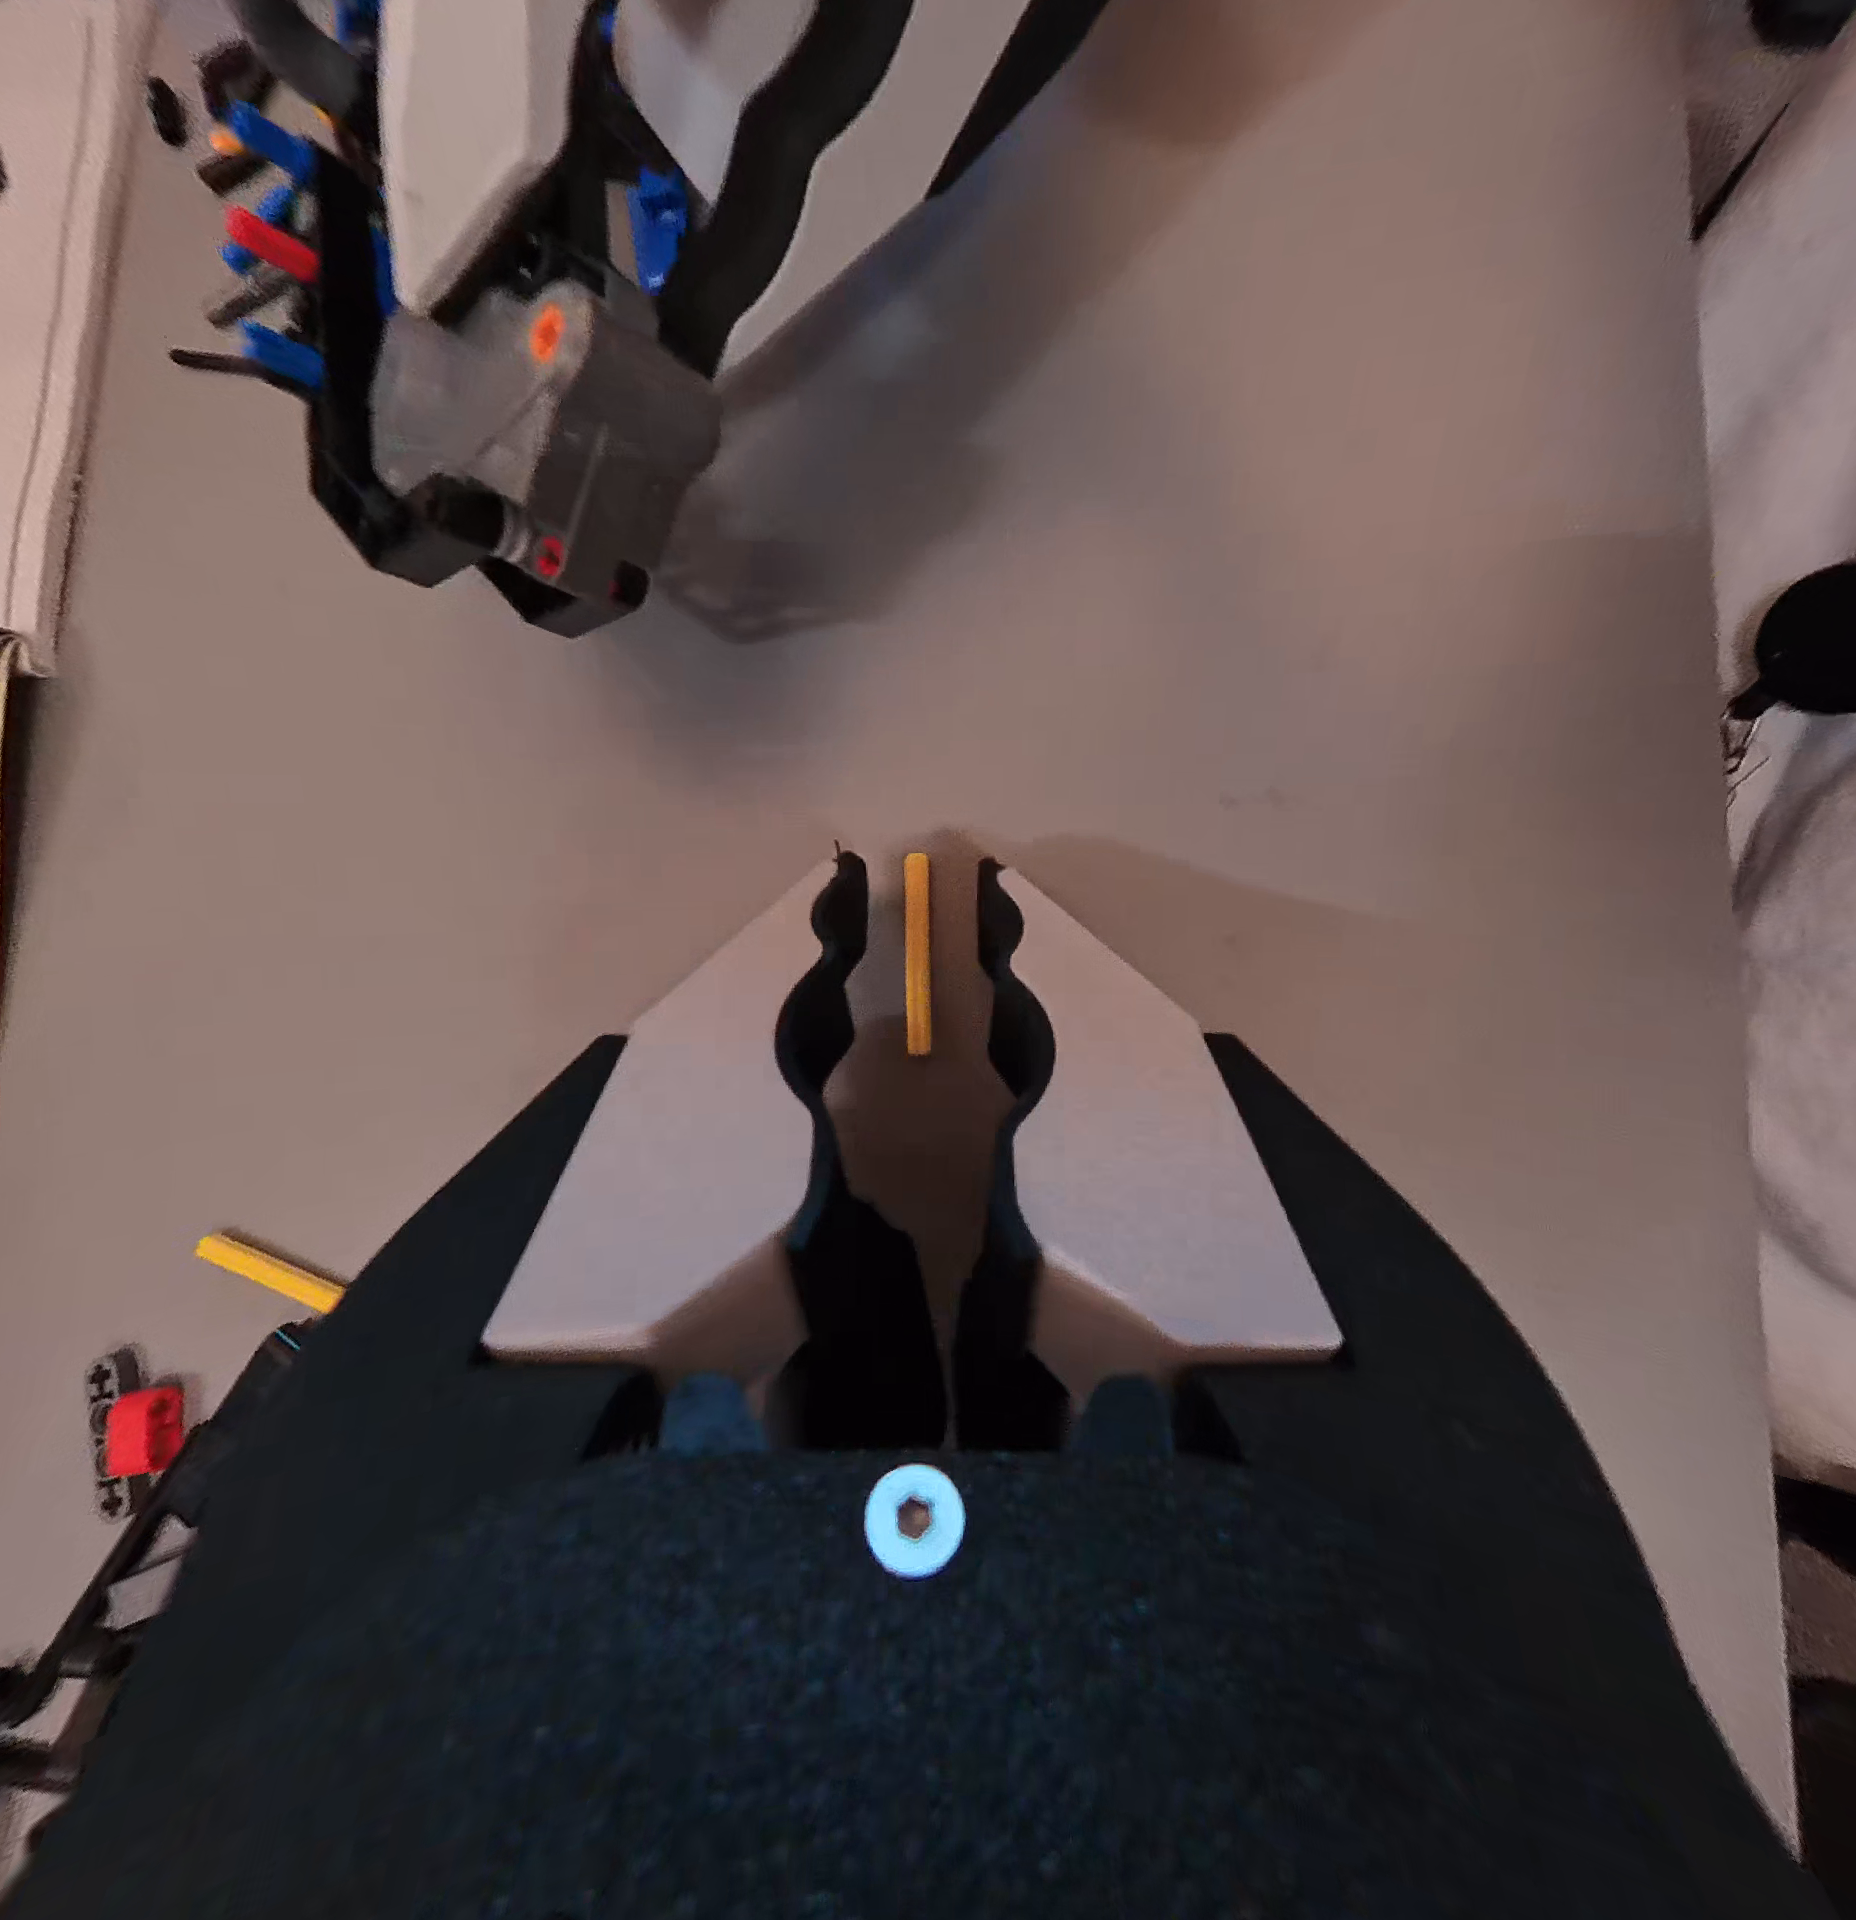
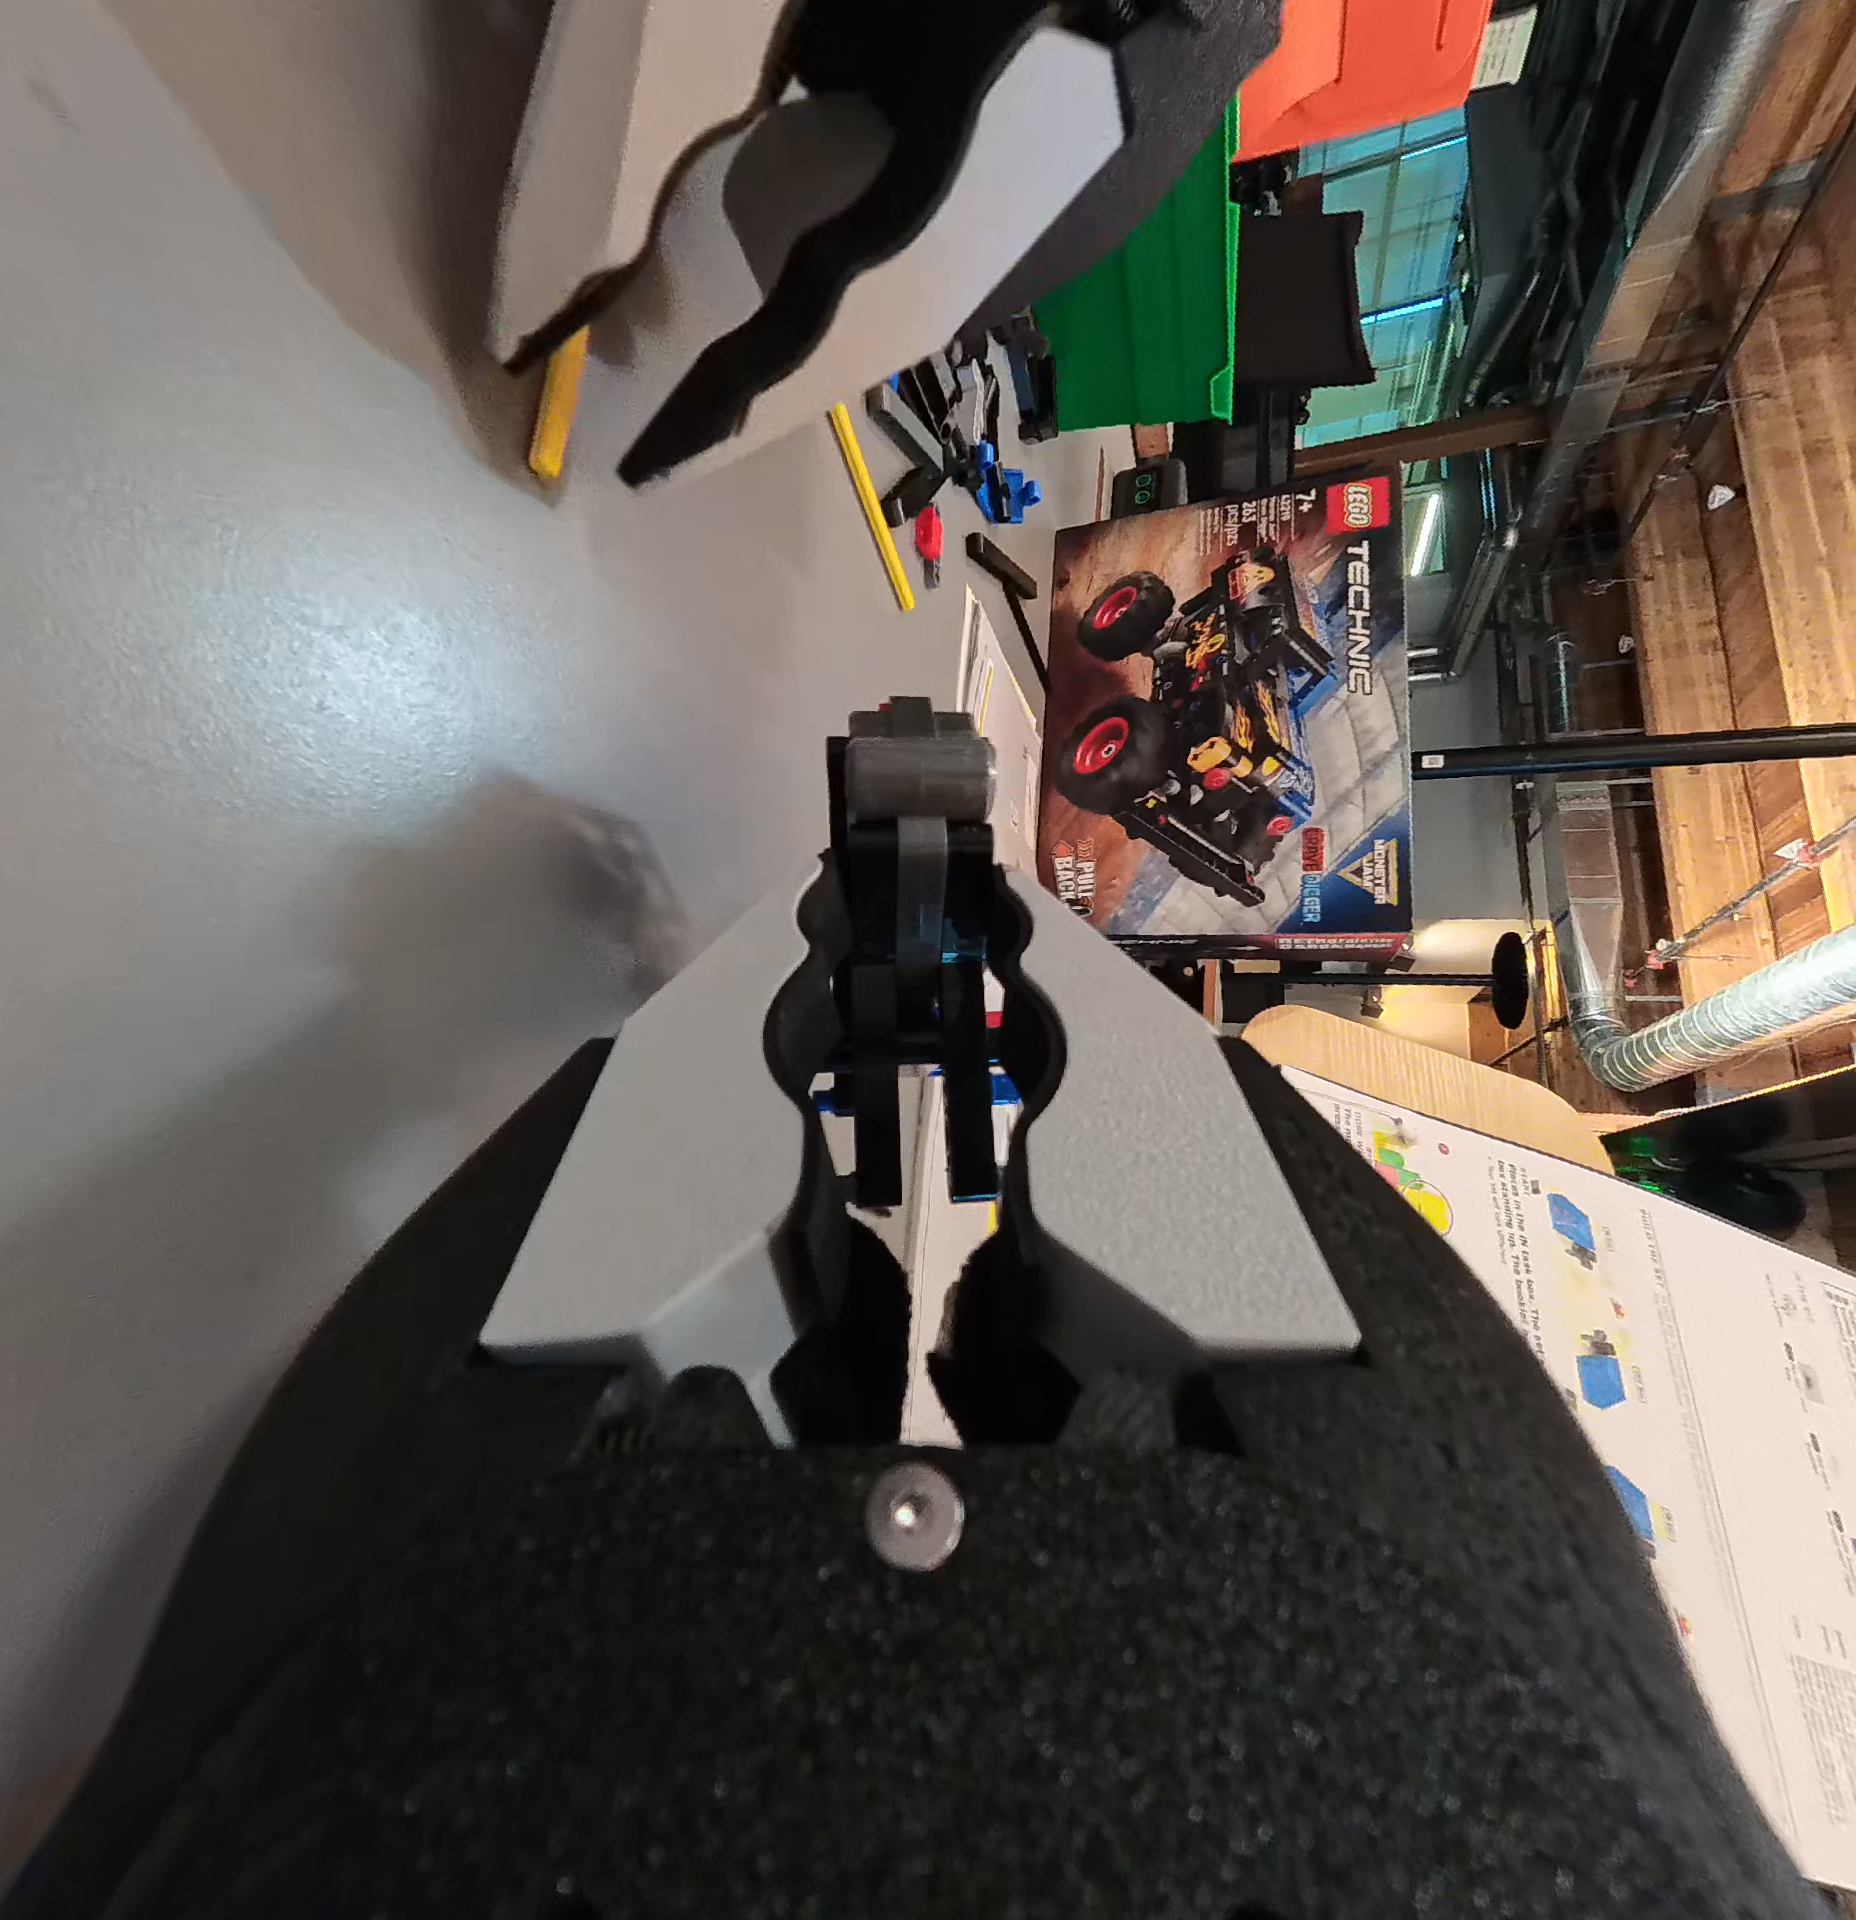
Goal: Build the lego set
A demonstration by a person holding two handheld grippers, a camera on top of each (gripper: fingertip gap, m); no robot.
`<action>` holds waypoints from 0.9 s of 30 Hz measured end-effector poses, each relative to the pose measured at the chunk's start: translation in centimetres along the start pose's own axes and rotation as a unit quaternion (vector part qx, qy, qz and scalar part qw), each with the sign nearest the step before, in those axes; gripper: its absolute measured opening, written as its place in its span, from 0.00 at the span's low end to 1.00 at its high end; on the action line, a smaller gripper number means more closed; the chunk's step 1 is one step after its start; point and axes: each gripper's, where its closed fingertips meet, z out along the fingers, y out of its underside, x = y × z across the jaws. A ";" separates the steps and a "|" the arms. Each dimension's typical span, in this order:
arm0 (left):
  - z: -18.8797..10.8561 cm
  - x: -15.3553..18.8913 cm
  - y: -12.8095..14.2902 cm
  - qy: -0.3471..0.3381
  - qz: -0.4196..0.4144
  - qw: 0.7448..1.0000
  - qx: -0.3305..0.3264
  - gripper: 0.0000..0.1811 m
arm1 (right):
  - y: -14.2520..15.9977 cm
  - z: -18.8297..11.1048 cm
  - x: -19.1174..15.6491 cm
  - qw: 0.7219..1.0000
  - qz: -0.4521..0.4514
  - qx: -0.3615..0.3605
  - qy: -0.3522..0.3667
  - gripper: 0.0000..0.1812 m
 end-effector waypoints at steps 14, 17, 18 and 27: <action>-1.0 0.1 2.1 0.011 -0.006 1.000 0.007 0.01 | 0.7 0.2 -0.2 1.000 0.010 -0.005 -0.008 0.14; -2.7 -0.9 2.9 -0.007 0.026 0.997 -0.076 0.01 | 0.7 0.3 -0.5 1.000 0.009 -0.004 -0.014 0.14; -3.6 -1.2 3.1 -0.004 0.041 0.993 -0.107 0.01 | 0.6 0.4 -0.6 1.000 0.008 -0.004 -0.016 0.14; -6.3 -3.8 -2.4 0.037 0.018 0.993 -0.110 0.01 | -0.9 0.0 -0.7 1.000 -0.005 0.010 -0.017 0.14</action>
